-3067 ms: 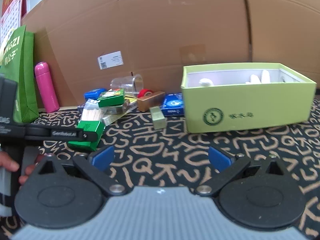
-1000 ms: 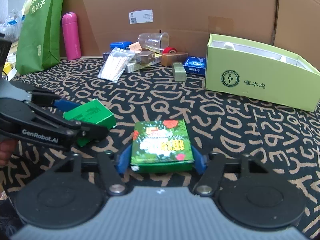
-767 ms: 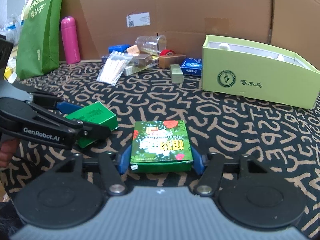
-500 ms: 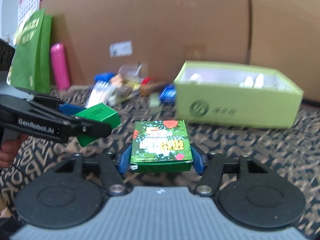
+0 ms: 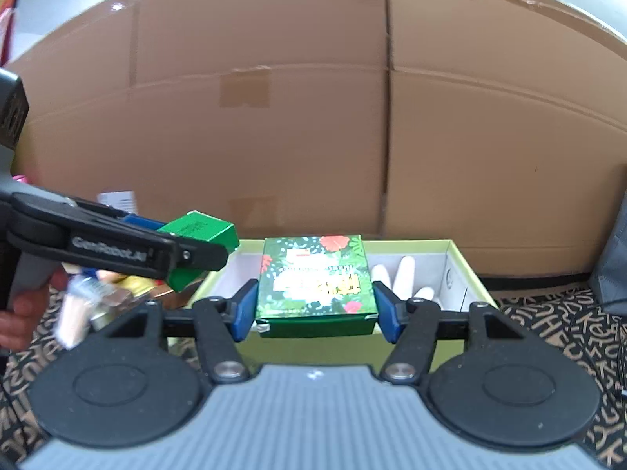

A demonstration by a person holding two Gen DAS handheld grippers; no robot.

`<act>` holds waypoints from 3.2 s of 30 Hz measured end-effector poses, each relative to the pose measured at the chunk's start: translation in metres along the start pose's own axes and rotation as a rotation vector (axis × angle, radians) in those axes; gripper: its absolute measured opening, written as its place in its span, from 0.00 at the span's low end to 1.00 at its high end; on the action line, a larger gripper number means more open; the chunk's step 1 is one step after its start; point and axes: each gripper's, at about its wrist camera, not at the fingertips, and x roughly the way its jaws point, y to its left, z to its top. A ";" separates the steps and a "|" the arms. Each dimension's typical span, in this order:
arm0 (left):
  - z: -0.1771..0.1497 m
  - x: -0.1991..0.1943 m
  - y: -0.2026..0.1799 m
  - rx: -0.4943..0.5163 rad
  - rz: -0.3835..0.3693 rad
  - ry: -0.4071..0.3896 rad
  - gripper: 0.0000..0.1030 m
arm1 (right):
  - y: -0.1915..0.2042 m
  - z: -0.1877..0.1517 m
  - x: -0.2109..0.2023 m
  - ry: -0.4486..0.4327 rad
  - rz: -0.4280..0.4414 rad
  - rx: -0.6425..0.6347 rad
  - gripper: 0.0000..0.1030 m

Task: Organize objects
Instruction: 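Lower both green boxes into the lime-green box and release them, then move both tools back toward the remaining items on the table, then grasp the cotton swab bag with the left gripper while the right grasps the olive box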

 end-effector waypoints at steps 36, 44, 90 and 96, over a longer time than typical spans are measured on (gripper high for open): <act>-0.080 -0.100 0.028 -0.188 0.114 -0.089 0.94 | 0.023 -0.027 -0.063 -0.154 0.008 0.098 1.00; -0.138 -0.115 0.078 -0.272 0.284 0.001 0.94 | 0.071 -0.067 -0.062 -0.003 0.109 0.103 1.00; -0.177 -0.117 0.119 -0.269 0.105 0.145 0.32 | 0.197 -0.085 0.055 0.292 0.145 -0.155 0.22; -0.185 -0.129 0.075 -0.165 0.081 0.148 0.58 | 0.183 -0.110 -0.015 0.310 0.181 -0.162 0.29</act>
